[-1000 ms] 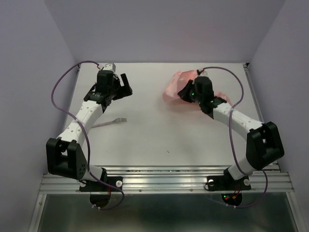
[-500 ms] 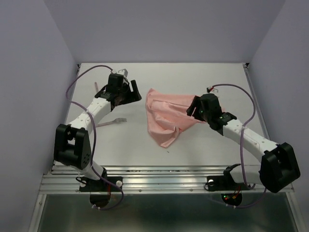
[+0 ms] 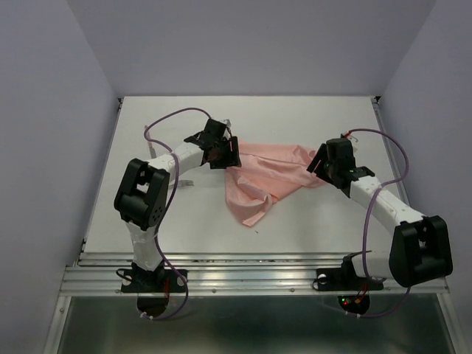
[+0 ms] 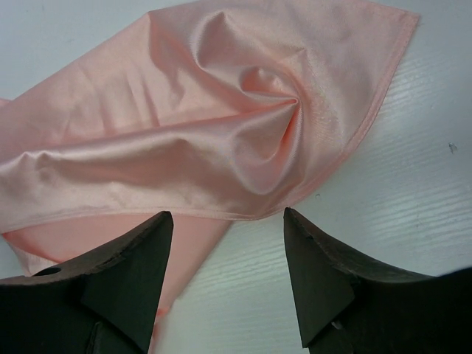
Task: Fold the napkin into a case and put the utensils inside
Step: Pick up the crumpled napkin from the center of the board.
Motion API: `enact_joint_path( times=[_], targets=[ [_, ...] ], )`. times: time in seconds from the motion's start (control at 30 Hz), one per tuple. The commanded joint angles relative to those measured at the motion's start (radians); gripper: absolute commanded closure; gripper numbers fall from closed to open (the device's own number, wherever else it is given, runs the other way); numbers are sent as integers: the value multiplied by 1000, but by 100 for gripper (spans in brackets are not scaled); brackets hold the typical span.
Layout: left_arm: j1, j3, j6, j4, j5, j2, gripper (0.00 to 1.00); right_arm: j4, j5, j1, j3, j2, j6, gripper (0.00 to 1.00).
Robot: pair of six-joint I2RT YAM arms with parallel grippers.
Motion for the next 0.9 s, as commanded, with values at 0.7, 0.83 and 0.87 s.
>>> enact_joint_path(
  times=[0.7,0.83,0.87],
  targets=[
    [-3,162,-38,-12,-22,120,71,24,-45,-4,-32,-10,15,33],
    [-3,183,-29,-32,-34,117,83,26,-44,-4,-38,-11,17,34],
    [-3,186,-27,-32,-33,116,91,24,-42,-4,-38,-10,17,34]
  ],
)
